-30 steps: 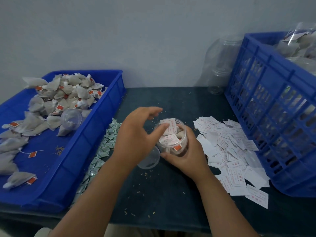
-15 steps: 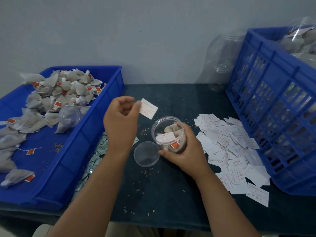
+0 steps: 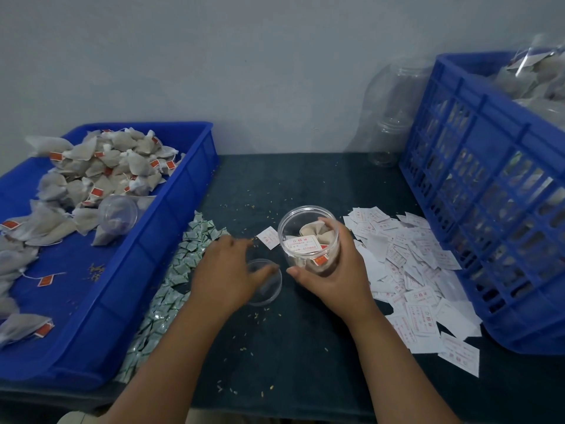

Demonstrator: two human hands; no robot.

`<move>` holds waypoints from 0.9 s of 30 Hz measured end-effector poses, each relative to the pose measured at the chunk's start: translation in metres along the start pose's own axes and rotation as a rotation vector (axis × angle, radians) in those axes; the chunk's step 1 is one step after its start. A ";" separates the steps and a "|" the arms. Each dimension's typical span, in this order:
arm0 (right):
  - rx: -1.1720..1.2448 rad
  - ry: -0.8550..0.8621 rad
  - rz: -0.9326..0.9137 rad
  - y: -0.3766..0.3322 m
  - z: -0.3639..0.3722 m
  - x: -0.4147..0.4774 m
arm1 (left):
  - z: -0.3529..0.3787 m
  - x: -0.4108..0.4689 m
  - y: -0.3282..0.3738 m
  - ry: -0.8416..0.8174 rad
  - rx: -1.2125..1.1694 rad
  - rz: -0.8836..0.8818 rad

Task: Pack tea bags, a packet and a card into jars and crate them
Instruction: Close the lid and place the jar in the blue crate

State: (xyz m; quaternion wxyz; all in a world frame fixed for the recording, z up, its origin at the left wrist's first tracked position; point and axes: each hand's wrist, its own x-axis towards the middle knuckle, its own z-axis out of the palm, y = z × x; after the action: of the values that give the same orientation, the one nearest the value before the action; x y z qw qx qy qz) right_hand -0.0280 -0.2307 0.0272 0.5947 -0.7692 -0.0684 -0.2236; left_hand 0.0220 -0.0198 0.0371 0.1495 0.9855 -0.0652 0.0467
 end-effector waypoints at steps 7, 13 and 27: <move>0.004 -0.039 0.045 0.000 0.001 -0.006 | 0.002 -0.040 0.013 0.034 -0.145 -0.013; 0.026 -0.106 0.076 0.000 0.002 -0.009 | -0.033 -0.022 0.025 0.343 -0.765 -0.082; -0.163 -0.202 0.076 0.006 0.009 -0.008 | -0.062 -0.032 0.071 0.000 -0.242 0.382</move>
State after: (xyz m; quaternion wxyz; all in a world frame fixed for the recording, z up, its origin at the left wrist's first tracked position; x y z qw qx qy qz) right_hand -0.0304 -0.2227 0.0172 0.5282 -0.8357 -0.0804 -0.1271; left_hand -0.0241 -0.0647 0.1126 0.2553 0.9301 -0.2559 0.0658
